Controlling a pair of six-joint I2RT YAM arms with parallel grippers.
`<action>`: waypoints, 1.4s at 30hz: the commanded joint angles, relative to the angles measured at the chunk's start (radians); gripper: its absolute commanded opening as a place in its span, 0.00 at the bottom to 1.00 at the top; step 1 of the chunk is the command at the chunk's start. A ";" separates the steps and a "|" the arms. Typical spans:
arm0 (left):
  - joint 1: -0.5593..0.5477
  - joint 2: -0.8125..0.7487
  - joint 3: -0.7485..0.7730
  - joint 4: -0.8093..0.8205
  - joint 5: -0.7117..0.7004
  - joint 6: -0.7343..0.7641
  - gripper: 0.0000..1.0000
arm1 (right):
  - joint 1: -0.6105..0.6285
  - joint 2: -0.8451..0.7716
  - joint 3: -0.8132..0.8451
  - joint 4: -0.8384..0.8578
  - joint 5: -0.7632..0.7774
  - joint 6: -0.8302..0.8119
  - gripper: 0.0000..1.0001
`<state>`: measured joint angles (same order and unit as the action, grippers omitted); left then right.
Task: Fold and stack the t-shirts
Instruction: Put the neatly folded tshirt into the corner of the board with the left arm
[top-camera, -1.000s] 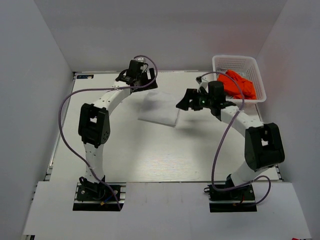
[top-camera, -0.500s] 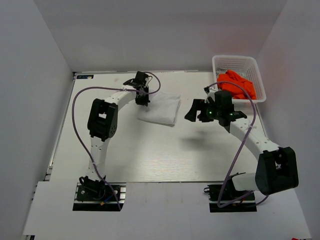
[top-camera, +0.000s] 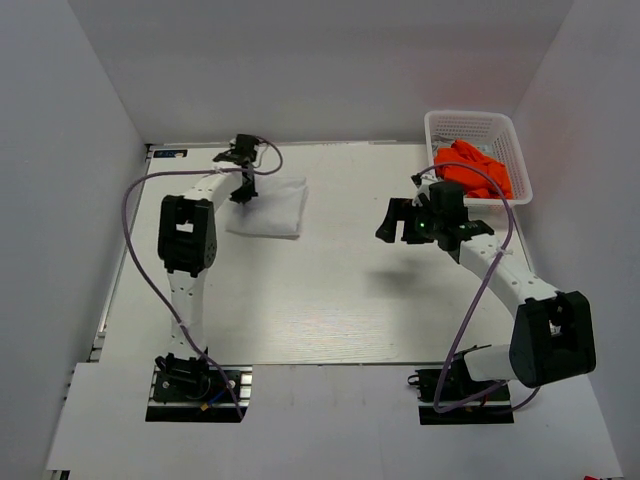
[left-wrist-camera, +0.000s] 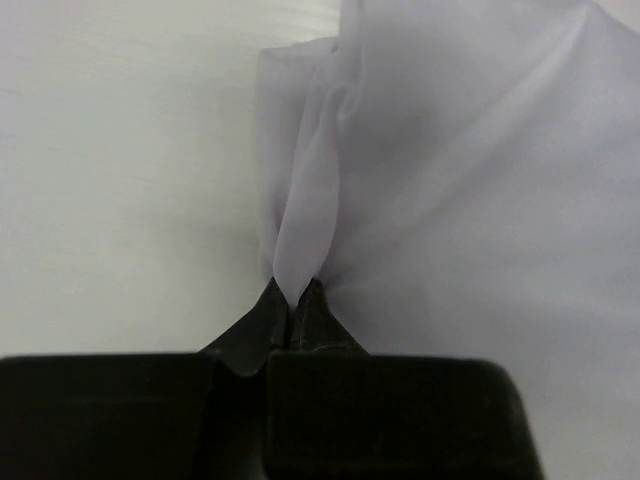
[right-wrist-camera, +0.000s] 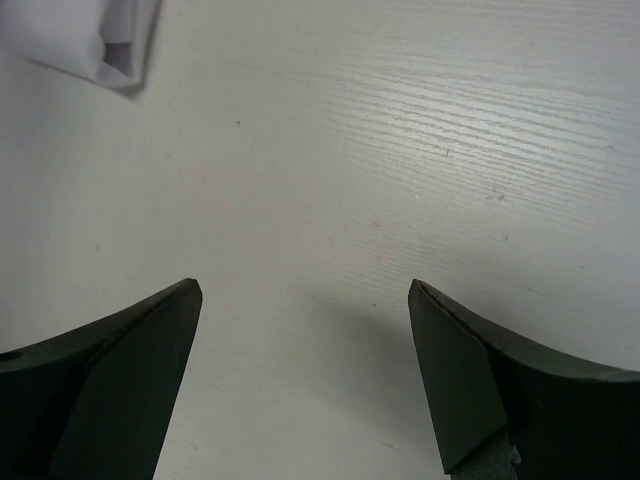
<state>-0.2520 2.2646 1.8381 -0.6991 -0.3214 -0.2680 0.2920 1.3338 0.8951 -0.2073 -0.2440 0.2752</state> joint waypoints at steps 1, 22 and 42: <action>0.129 -0.050 0.090 -0.007 -0.094 0.087 0.00 | -0.008 0.028 0.060 0.020 0.018 -0.027 0.90; 0.410 0.168 0.503 0.030 -0.050 0.164 0.60 | -0.022 0.067 0.122 0.055 0.002 0.009 0.90; 0.070 -1.006 -0.900 0.501 0.280 -0.160 1.00 | -0.022 -0.048 -0.059 0.187 -0.014 0.101 0.90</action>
<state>-0.1886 1.4017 1.1069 -0.4042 -0.1322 -0.3695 0.2745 1.3151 0.8429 -0.0746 -0.2527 0.3584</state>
